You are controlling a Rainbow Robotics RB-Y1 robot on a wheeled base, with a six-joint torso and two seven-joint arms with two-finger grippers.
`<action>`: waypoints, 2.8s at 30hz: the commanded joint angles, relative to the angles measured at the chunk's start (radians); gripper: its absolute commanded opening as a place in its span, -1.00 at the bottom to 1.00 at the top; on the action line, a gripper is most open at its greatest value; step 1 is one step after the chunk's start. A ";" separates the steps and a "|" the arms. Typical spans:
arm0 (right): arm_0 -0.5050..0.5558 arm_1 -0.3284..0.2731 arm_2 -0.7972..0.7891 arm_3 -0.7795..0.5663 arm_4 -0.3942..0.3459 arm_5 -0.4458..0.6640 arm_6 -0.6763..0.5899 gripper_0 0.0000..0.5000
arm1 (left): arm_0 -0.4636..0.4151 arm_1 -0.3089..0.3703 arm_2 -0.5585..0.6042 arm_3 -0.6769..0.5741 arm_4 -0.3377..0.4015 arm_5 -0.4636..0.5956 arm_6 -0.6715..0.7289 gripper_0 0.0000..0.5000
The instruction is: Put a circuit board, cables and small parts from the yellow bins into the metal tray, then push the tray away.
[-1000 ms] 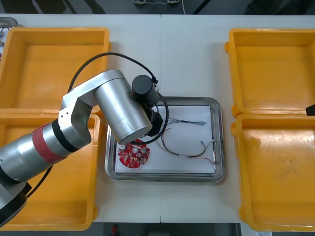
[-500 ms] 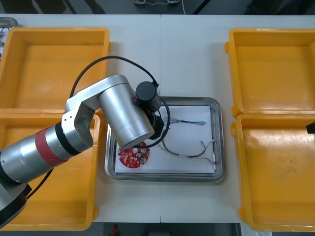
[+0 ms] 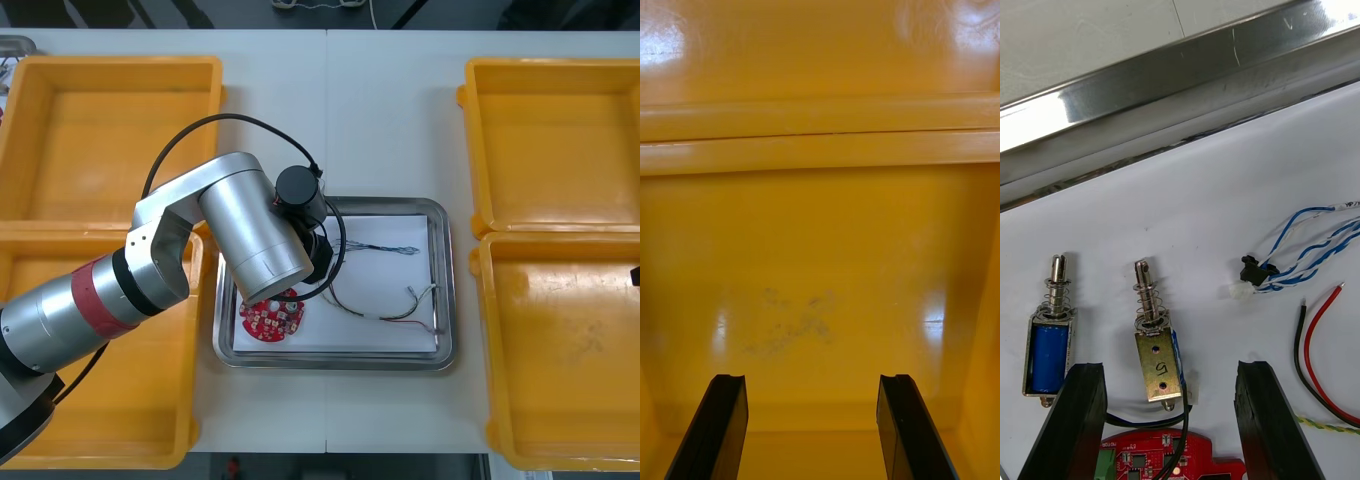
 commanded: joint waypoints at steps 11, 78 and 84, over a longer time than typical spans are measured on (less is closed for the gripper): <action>0.013 -0.031 -0.006 -0.006 -0.001 0.003 -0.060 1.00 | -0.042 0.016 0.181 -0.184 0.078 0.208 0.074 1.00; -0.598 0.119 1.195 -0.174 0.108 -0.244 0.234 1.00 | 0.492 0.408 1.065 -0.345 0.451 0.417 -0.415 1.00; -0.621 0.153 1.296 -0.122 0.139 -0.270 0.338 1.00 | 0.506 0.396 1.083 -0.347 0.456 0.417 -0.423 1.00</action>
